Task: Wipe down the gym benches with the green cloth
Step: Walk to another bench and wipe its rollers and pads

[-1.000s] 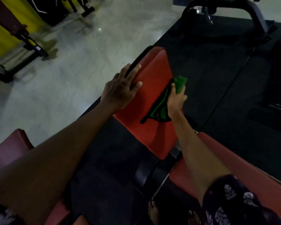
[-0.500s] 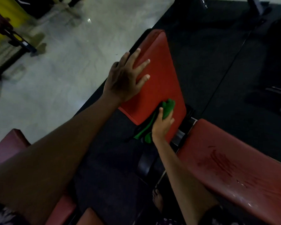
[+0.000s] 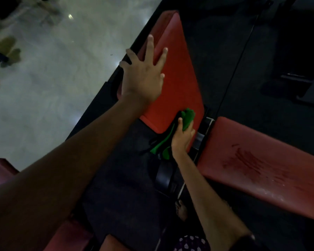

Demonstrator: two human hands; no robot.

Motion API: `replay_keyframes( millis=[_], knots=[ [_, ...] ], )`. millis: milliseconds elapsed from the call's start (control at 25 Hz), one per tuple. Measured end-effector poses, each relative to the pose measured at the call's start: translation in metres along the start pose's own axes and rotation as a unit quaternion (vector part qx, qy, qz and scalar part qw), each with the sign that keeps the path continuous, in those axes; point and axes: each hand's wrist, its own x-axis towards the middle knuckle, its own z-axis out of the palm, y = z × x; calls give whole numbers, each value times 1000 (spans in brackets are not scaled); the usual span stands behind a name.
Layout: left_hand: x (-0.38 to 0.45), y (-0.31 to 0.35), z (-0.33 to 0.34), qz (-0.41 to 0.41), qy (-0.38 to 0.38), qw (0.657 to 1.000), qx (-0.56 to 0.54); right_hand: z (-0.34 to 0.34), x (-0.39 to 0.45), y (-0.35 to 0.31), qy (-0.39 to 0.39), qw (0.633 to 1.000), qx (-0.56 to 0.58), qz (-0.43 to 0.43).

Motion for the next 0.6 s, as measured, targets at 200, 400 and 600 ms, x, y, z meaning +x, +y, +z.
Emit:
replay_keyframes(
  millis=[200,400,600],
  knots=[
    [-6,-1,9,10,32,999,26,-4,53,34,-22,996,-4,89],
    [-8,1,16,21,48,997,49,9,18,13,-3,1000,16,-6],
    [-7,3,19,-1,49,998,34,1,22,27,18,999,25,31]
  ],
)
